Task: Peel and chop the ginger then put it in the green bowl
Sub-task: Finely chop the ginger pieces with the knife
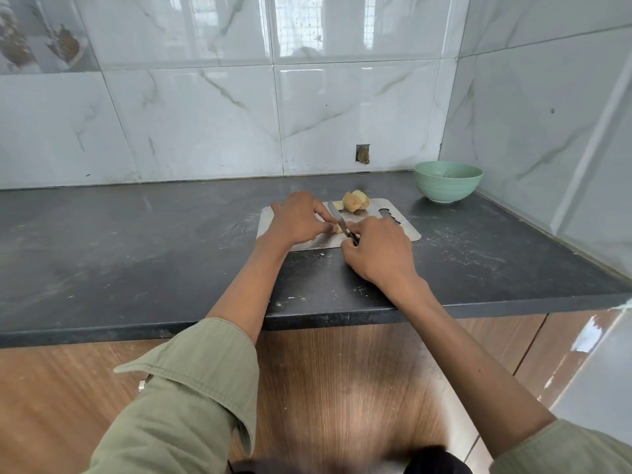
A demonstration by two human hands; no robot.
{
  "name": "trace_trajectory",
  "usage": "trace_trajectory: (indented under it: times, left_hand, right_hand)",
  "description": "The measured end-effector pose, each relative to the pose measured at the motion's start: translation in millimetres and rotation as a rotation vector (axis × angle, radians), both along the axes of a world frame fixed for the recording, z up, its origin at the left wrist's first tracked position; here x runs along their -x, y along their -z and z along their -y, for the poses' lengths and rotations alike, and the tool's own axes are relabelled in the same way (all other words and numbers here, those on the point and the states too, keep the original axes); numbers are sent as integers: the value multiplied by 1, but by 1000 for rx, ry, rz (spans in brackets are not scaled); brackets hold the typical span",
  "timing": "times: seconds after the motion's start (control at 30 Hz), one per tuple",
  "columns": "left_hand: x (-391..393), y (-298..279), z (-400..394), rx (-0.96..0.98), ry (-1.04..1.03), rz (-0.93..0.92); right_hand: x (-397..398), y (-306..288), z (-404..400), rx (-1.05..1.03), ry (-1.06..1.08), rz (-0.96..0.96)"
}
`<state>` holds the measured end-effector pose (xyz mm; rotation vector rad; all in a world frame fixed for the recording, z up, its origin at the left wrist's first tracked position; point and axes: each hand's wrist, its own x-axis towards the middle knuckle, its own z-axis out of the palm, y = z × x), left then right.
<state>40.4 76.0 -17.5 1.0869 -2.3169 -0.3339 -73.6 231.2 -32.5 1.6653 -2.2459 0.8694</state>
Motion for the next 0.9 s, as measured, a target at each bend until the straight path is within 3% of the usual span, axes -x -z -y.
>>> trace_trajectory:
  times: [0.27, 0.9]
  left_hand:
    - [-1, -1, 0, -7, 30, 4]
    - [-2, -1, 2, 23, 13, -5]
  right_hand:
    - [1, -9, 10, -76, -31, -1]
    - [-5, -1, 2, -15, 19, 13]
